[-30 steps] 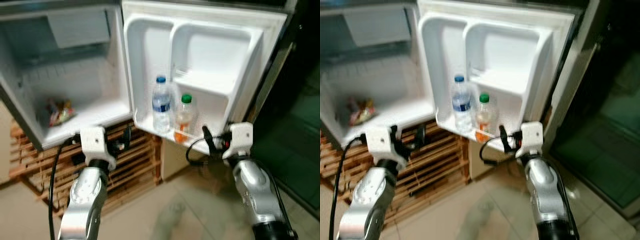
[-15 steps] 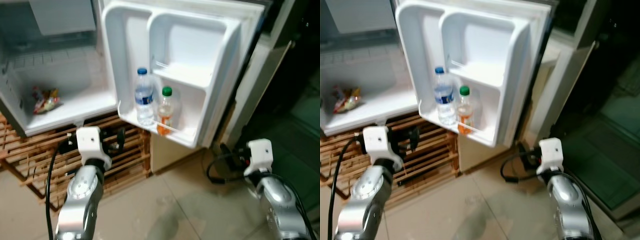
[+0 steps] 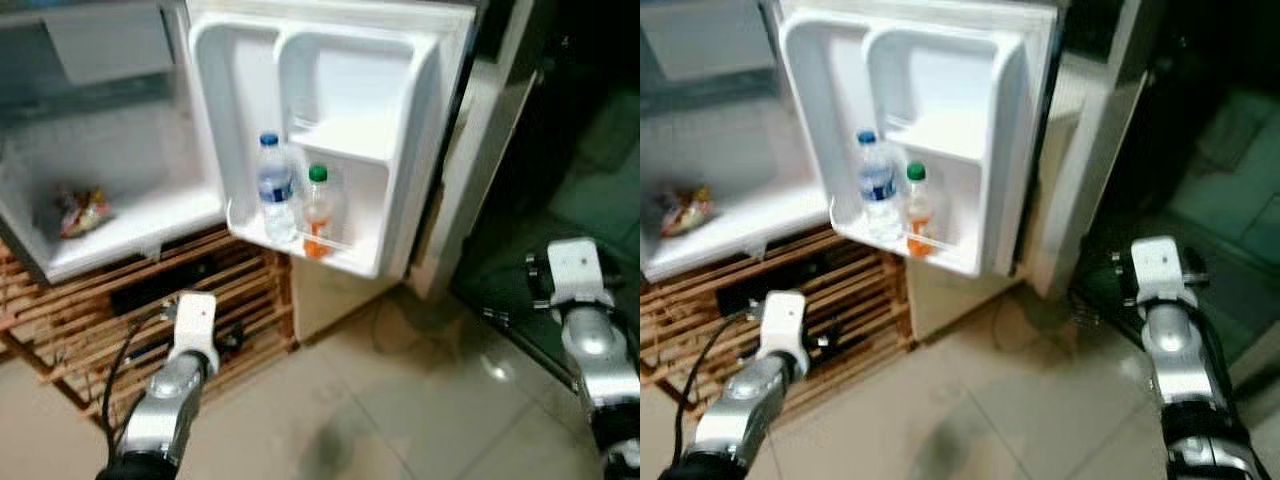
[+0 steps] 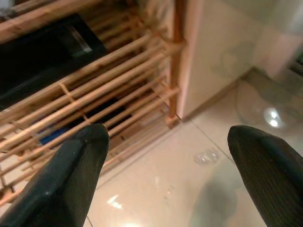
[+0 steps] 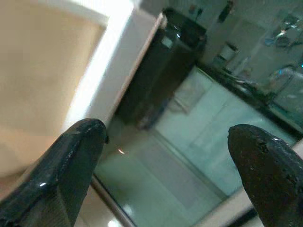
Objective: Restocking fridge
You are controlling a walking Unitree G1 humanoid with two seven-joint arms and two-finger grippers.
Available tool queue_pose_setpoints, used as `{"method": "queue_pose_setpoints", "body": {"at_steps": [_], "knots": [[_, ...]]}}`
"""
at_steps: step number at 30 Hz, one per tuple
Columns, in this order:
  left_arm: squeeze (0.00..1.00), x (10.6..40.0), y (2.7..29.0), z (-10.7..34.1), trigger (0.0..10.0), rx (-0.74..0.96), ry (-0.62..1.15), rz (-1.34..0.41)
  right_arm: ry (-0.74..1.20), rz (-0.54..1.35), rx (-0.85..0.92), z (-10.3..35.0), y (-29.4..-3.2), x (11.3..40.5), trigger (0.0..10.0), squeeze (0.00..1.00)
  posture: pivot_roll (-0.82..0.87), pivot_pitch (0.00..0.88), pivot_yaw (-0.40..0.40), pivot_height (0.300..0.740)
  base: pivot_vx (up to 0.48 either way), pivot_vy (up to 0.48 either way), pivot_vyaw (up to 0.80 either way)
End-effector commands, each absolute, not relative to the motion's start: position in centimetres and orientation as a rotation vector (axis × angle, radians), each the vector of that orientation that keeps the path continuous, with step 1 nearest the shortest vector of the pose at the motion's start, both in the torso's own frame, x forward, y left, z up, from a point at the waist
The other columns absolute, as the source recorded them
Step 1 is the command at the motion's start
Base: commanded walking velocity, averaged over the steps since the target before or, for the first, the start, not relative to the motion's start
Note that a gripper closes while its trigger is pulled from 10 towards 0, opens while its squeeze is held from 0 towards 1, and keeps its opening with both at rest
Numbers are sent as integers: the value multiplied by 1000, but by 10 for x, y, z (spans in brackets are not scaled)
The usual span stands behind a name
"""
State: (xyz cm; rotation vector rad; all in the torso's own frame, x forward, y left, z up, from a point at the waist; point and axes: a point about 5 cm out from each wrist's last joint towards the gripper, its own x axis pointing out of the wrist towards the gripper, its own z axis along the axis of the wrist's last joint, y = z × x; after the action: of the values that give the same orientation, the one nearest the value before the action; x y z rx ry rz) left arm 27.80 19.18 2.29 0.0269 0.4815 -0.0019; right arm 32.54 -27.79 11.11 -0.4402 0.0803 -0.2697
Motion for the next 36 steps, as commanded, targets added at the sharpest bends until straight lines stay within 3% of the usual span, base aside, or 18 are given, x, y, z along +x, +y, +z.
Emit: {"method": "queue_pose_setpoints", "body": {"at_steps": [1, 4, 9, 22, 31, 36], "knots": [[0, 298, 184, 64, 10000, -21, 253, -24, 67, -197, -377, 108, -262, 330, 10000, 0, -154, 0, 19, 740, 0, -461, 0], [0, 293, 173, 84, 10000, -73, 120, -52, 51, -154, -336, 102, -246, 330, 10000, 0, -150, 0, 21, 740, 0, -439, 0], [0, 282, 160, 78, 10000, -79, 121, -98, 76, -172, -320, 88, -245, 322, 10000, 0, -146, 0, 24, 740, 0, -422, 231], [0, 286, 170, 84, 10000, -110, 98, 2, 58, -218, -302, 97, -255, 328, 10000, 0, -152, 0, 30, 740, 0, -328, 540], [0, 287, 185, 50, 10000, -59, 307, 56, 132, -332, -258, 115, -255, 359, 10000, 0, -141, 0, 32, 740, 0, 0, 0], [0, 286, 183, 48, 10000, -72, 318, 47, 150, -346, -222, 126, -250, 370, 10000, 0, -125, 0, 24, 740, 0, 0, 0]]}}
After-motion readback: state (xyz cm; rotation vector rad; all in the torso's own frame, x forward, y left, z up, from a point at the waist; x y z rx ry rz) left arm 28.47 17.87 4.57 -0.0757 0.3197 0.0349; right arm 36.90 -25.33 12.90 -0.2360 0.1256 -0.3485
